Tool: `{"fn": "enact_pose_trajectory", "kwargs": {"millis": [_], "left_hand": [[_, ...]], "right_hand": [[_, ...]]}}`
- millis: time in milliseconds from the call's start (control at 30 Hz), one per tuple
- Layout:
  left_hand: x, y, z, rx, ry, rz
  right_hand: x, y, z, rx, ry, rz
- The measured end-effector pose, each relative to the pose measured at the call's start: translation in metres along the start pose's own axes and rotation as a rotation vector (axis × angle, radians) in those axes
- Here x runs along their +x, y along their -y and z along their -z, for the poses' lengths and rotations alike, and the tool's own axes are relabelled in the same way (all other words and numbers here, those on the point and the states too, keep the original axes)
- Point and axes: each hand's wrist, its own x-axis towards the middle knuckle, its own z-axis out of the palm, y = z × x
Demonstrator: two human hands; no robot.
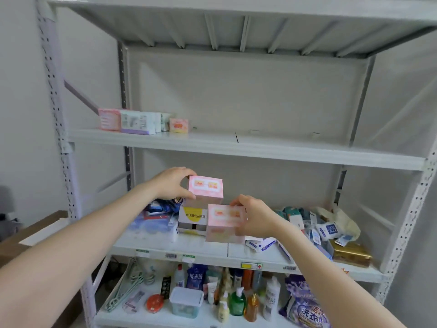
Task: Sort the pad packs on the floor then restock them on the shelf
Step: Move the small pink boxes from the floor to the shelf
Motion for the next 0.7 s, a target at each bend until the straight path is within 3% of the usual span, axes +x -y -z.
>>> {"fn": "enact_pose_trajectory", "kwargs": {"millis": [333,700], "left_hand": [[0.012,0.019,0.083,0.010,-0.058,-0.003],[0.064,0.043,0.126,-0.015,-0.113,-0.040]], "right_hand": [[0.033,0.035,0.041,0.007,-0.064,0.036],[0.096,0.046,0.078,0.039,-0.122,0.085]]}}
